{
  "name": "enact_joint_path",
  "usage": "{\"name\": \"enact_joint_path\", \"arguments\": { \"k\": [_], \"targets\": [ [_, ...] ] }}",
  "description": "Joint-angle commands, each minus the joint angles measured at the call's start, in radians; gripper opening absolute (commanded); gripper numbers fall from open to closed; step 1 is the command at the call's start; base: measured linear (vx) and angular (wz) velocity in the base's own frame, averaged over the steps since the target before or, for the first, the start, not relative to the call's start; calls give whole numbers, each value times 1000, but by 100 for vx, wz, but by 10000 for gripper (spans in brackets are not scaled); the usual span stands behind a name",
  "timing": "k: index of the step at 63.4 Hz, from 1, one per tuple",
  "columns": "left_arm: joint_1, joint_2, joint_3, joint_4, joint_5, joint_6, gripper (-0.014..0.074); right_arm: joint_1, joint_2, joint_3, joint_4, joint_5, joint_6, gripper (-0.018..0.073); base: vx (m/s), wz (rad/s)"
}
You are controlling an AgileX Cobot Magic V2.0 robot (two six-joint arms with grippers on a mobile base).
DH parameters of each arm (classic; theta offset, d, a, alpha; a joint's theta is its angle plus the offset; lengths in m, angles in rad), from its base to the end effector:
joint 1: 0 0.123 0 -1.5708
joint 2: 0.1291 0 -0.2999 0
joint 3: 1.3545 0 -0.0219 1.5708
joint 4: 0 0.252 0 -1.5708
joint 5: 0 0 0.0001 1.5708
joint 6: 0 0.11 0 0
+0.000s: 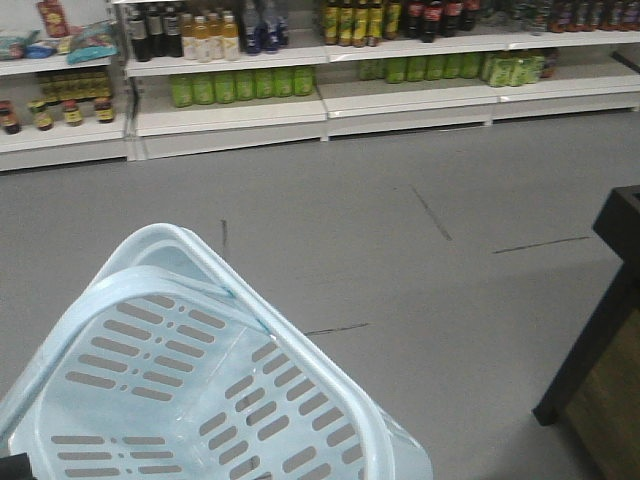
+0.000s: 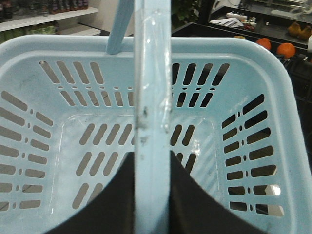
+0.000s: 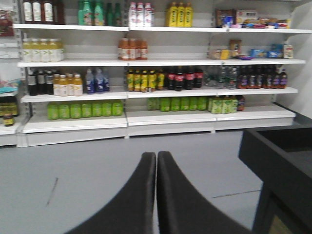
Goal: Pick three apples into basket with both arms
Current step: 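Turn the base toward the table with apples and oranges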
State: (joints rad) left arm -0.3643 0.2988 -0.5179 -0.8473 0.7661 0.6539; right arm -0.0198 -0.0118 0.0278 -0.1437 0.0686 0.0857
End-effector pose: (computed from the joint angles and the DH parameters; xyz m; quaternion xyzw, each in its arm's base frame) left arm 0.0278 -0.0718 0.3200 0.2890 0.7257 -0.3249 0.5332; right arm 0.0619 -0.0023 0.1981 -0.0099 0.7059 -0.0309 0.7076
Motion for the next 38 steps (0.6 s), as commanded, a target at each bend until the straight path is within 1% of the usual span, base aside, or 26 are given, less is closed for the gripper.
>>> {"name": "enact_joint_path", "arguments": {
  "k": [1,38],
  "targets": [
    [-3,10,-28,-63,-73,-5,-8,-7,-13,14,-13,-78,-9,-4,18,-69],
    [-3,10,-28,-63,-72,-5,-8,-7,-13,14,-13,-78,-9,-4,17,-67]
  ]
}}
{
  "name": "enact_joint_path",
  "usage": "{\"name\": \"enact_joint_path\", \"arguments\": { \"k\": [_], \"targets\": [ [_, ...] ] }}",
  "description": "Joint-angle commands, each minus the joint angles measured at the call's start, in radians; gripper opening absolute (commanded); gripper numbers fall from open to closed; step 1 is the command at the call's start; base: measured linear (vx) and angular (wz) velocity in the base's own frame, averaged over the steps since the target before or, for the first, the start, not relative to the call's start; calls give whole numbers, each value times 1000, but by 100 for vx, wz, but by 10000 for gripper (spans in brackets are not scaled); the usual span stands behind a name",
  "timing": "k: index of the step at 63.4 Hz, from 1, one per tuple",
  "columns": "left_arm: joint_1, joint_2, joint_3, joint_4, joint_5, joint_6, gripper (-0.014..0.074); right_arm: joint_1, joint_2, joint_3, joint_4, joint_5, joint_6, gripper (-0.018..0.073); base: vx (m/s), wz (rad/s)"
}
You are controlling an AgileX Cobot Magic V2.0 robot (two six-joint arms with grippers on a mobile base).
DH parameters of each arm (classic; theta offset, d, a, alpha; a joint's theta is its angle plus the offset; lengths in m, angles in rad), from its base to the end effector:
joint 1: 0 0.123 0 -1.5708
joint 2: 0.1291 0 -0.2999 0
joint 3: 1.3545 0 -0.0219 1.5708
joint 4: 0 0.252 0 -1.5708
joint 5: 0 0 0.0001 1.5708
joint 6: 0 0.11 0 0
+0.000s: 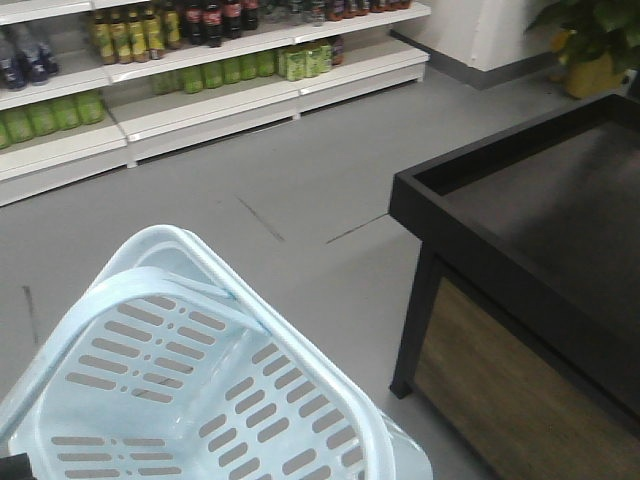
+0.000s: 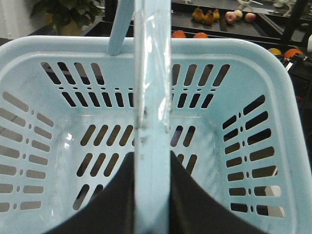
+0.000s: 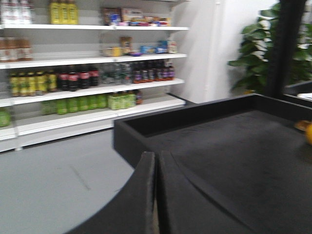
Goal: Pick three apples into basket with both arms
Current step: 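Turn the base toward the table with apples and oranges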
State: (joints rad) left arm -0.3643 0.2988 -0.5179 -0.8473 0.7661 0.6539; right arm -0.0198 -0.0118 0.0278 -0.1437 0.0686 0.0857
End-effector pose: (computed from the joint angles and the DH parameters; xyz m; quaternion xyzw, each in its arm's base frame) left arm 0.0278 -0.0718 0.3200 0.2890 0.7257 -0.3249 0.5332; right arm 0.0619 -0.0023 0.1981 -0.0099 0.7059 -0.0309 0.7076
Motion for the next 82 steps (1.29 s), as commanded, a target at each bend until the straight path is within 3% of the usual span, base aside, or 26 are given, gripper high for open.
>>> {"name": "enact_joint_path", "arguments": {
  "k": [1,82],
  "targets": [
    [-3,10,-28,-63,-72,-5,-8,-7,-13,14,-13,-78,-9,-4,15,-63],
    [-3,10,-28,-63,-72,-5,-8,-7,-13,14,-13,-78,-9,-4,12,-54]
  ]
}}
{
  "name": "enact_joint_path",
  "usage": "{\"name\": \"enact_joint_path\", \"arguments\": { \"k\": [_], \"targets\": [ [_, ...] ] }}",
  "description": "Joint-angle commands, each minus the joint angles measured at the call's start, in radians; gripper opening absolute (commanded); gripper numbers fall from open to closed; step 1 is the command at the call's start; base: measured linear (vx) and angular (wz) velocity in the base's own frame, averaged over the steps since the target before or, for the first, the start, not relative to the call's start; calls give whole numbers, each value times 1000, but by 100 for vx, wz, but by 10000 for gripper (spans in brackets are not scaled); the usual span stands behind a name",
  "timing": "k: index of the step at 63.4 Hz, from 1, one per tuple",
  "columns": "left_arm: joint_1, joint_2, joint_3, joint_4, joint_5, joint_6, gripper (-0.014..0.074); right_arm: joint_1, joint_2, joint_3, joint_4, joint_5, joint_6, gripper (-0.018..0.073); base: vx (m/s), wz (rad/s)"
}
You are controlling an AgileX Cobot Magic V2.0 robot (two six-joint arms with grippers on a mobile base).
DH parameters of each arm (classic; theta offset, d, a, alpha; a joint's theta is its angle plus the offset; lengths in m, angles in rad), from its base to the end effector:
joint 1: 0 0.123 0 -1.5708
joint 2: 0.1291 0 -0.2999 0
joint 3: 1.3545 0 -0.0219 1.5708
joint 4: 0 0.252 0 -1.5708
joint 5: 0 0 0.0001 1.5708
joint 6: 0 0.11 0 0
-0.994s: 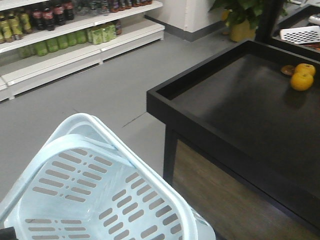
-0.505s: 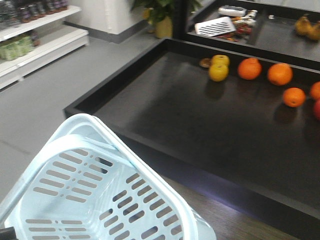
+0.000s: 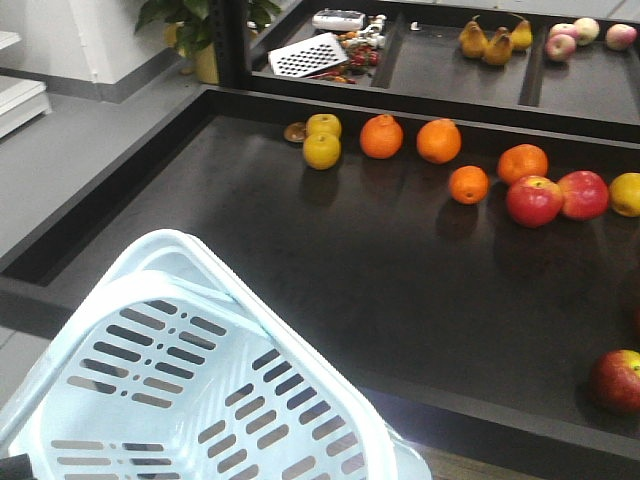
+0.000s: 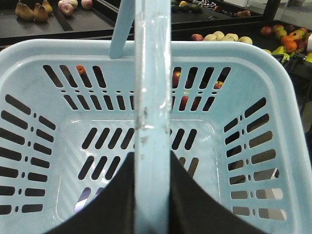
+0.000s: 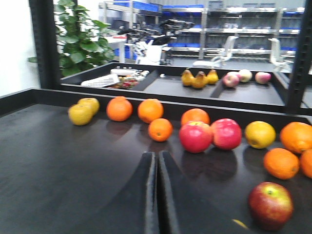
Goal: Pick three apples into basket with both arms
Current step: 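Turn the base toward the table with apples and oranges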
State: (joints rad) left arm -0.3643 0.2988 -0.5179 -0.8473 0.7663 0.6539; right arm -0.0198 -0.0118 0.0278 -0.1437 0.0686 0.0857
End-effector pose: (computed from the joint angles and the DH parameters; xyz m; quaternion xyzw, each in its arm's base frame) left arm 0.0278 -0.0718 0.3200 0.2890 0.7257 -0.3249 0.5331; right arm 0.0619 -0.0023 0.1981 -0.0099 0.7059 -0.0309 0.7076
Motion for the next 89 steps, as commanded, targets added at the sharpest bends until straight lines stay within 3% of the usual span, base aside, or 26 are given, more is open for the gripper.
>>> {"name": "enact_joint_path", "arguments": {
  "k": [1,89],
  "targets": [
    [-3,10,-28,-63,-73,-5,-8,-7,-13,14,-13,-78,-9,-4,11,-29],
    [-3,10,-28,-63,-73,-5,-8,-7,-13,14,-13,-78,-9,-4,13,-21]
  ]
}}
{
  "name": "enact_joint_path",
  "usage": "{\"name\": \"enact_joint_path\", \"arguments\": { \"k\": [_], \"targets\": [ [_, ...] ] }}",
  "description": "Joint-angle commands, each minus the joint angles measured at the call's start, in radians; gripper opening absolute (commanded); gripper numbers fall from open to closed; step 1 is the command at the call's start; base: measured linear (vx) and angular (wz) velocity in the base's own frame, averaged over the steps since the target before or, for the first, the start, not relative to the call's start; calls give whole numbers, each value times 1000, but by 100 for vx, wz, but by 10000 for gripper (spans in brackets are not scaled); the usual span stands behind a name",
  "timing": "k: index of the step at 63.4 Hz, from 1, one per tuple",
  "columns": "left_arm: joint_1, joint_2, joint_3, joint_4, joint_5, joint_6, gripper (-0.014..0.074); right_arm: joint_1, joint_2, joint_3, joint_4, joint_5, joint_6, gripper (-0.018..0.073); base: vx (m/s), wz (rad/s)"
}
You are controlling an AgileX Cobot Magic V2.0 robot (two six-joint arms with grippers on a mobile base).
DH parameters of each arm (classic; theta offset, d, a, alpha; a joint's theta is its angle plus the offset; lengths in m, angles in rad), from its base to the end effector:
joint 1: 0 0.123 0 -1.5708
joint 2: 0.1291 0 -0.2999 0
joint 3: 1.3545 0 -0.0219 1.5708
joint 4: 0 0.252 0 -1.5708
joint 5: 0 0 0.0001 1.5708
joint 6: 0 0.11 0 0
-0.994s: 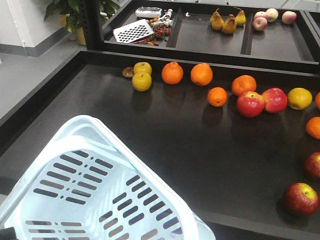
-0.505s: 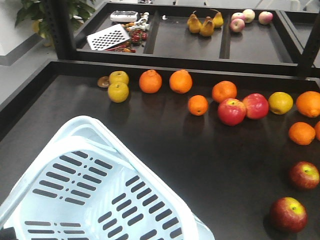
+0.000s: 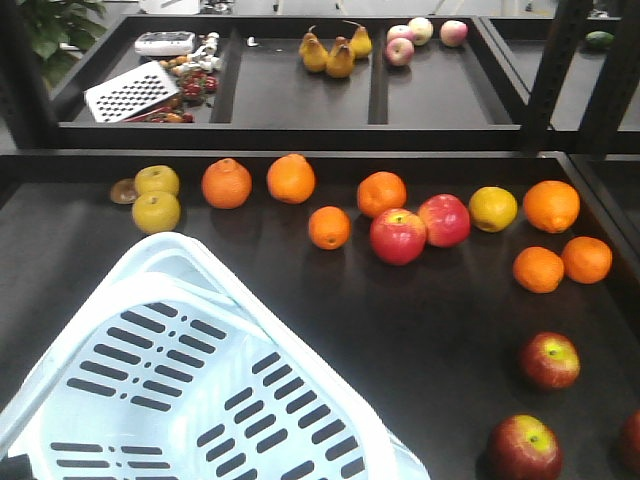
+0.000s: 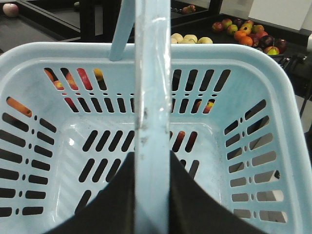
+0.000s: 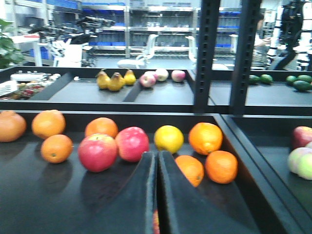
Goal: Pick three apples into basket with both arms
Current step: 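Turn the base toward the table with apples and oranges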
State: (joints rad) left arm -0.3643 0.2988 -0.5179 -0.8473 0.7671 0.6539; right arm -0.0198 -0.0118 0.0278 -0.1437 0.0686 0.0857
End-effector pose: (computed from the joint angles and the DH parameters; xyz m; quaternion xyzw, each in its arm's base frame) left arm 0.0277 -0.0719 0.3199 0.2893 0.7258 -0.3250 0.5328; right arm 0.0619 -0.0023 0.1981 -0.0099 0.7059 -0.0309 0.7076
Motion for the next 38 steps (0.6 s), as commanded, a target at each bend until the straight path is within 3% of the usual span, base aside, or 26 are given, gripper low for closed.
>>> {"name": "enact_joint_path", "arguments": {
  "k": [1,38],
  "targets": [
    [-3,10,-28,-63,-73,-5,-8,-7,-13,14,-13,-78,-9,-4,12,-25],
    [-3,10,-28,-63,-76,-5,-8,-7,-13,14,-13,-78,-9,-4,7,-10]
  ]
}}
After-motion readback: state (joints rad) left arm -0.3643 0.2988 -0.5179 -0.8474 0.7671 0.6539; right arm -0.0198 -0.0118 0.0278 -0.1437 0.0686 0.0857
